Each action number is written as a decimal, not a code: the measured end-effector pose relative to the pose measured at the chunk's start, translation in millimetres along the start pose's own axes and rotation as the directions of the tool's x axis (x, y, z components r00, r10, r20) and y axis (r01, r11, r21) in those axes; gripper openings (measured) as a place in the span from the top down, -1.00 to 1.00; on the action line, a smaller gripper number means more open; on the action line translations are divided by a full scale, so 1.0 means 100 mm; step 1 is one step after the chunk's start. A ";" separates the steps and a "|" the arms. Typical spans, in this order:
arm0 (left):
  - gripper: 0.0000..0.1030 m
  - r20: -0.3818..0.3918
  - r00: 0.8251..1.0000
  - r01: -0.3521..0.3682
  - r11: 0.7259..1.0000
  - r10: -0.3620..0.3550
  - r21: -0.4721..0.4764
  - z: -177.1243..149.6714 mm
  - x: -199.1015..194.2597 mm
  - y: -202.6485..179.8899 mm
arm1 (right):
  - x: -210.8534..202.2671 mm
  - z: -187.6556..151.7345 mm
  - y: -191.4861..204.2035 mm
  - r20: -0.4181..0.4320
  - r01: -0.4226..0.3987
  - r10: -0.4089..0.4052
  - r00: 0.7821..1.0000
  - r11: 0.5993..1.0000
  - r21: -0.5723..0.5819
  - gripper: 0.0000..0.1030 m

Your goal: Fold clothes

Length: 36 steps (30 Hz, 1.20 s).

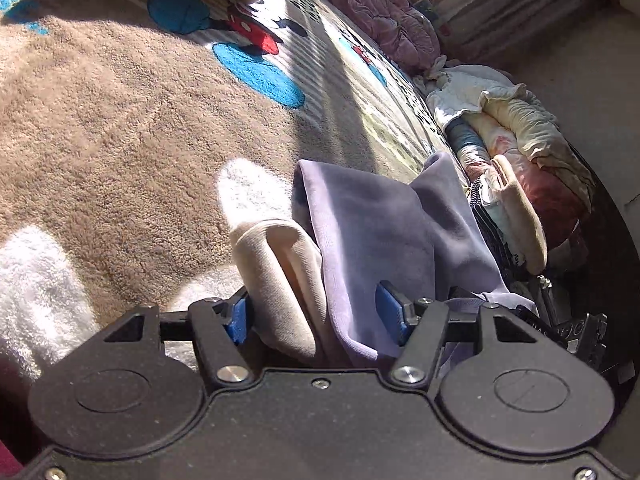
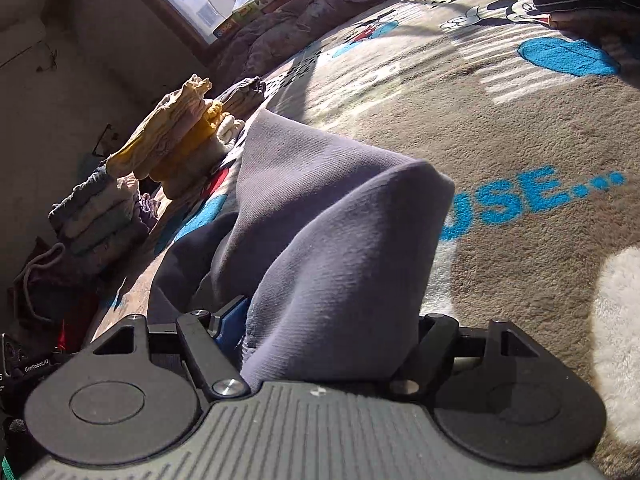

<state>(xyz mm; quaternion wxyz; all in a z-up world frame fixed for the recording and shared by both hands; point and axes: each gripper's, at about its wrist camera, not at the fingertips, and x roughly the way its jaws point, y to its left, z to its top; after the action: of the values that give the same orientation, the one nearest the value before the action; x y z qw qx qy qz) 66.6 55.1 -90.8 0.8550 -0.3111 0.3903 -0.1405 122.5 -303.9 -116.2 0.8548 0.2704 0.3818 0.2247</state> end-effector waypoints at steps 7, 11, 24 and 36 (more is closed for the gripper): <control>0.60 -0.083 0.993 0.095 0.989 -0.086 0.116 0.09 0.46 -0.29 | 0.16 0.02 -0.06 0.014 -0.112 0.111 0.994 0.988 0.104 0.20; 0.70 -0.036 0.982 0.188 0.966 -0.184 0.180 0.34 0.47 -0.54 | 0.25 0.15 0.05 0.056 -0.179 0.173 0.983 0.977 0.113 0.32; 0.69 0.297 0.880 0.217 0.870 -0.370 0.442 1.73 0.64 -1.08 | 0.03 1.30 0.59 0.473 -0.233 0.283 0.835 0.959 -0.163 0.42; 0.08 0.349 0.937 -0.092 0.952 -0.017 0.292 1.75 0.95 -0.32 | 0.28 0.80 -0.54 0.567 0.067 -0.129 0.814 0.989 0.130 -0.29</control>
<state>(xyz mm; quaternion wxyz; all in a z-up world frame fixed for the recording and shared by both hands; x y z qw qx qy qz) 261.3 58.7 -37.9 0.9506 -0.1885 0.2127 -0.1251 211.2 -351.2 -120.0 0.9251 0.3496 0.1314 0.0683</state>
